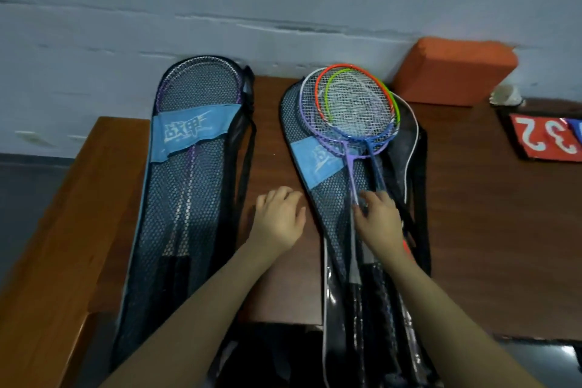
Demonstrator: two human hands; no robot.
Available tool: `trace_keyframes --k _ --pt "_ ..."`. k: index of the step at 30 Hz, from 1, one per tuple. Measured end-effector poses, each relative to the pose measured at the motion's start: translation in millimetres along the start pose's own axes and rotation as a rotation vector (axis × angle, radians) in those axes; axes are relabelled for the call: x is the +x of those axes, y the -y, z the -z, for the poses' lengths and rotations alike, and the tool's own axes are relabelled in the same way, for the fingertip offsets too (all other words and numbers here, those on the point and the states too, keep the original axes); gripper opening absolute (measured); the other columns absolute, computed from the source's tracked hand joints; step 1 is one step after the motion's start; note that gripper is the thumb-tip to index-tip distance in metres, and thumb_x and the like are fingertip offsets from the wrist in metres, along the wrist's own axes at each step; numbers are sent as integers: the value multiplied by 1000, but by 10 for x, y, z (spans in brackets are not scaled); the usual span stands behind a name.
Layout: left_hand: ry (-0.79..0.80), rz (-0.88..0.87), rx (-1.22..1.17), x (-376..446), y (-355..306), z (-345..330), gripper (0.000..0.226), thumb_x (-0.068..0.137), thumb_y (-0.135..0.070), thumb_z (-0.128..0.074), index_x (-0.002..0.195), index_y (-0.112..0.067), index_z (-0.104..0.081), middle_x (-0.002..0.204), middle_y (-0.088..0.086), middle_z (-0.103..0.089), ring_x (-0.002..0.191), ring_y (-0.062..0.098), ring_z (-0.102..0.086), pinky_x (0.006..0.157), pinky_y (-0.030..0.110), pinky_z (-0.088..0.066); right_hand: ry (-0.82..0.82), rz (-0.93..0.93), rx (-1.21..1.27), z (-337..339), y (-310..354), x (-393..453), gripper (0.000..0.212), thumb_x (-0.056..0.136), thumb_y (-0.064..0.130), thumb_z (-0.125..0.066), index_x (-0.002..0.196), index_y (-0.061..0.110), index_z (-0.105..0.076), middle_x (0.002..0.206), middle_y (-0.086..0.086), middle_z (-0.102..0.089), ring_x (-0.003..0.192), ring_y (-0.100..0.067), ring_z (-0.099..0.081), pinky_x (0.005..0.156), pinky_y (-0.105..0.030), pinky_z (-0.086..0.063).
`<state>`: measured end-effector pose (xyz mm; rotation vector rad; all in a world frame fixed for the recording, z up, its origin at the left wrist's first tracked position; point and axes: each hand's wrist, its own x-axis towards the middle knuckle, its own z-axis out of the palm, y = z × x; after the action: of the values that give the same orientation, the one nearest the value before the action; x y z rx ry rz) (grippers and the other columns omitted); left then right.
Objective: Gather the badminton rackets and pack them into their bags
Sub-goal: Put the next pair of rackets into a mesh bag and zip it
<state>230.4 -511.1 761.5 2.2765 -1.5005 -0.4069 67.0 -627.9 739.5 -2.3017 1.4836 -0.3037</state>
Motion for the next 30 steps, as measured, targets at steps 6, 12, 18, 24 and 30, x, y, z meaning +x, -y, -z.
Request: trace_keyframes --k 6,12,18,24,30 --pt "79 202 -173 205 -468 -494 43 91 -26 -51 130 -7 -47 125 13 -48 113 31 -48 95 39 -36 100 95 -161 47 -331 219 54 86 45 -60 134 24 -47 118 -14 -51 109 -37 -45 92 -46 -34" --pt "110 349 -184 424 -497 -656 46 90 -25 -53 131 -9 -40 128 13 -41 117 32 -44 100 43 -35 147 184 -185 -66 -344 358 60 86 47 -56 139 24 -39 120 -9 -51 115 -32 -41 96 -45 -23" --pt "34 316 -299 595 -409 -732 37 85 -14 -61 119 -7 -47 121 11 -39 109 26 -48 95 28 -37 43 272 -132 -268 -324 542 42 78 24 -49 117 12 -59 95 -10 -62 94 -34 -55 86 -40 -20" --pt "-105 333 -426 702 -409 -786 42 81 -7 -65 117 -6 -45 122 13 -39 109 20 -45 81 7 -24 -55 302 -112 -268 -520 493 45 77 28 -40 114 14 -61 93 -4 -60 91 -21 -42 82 -36 -22" --pt "-79 307 -427 897 -399 -819 57 81 -6 -67 130 2 -38 124 21 -32 110 28 -43 86 10 -24 -29 225 -109 -177 -604 528 49 77 27 -34 117 14 -59 98 -5 -60 94 -29 -52 85 -36 -20"
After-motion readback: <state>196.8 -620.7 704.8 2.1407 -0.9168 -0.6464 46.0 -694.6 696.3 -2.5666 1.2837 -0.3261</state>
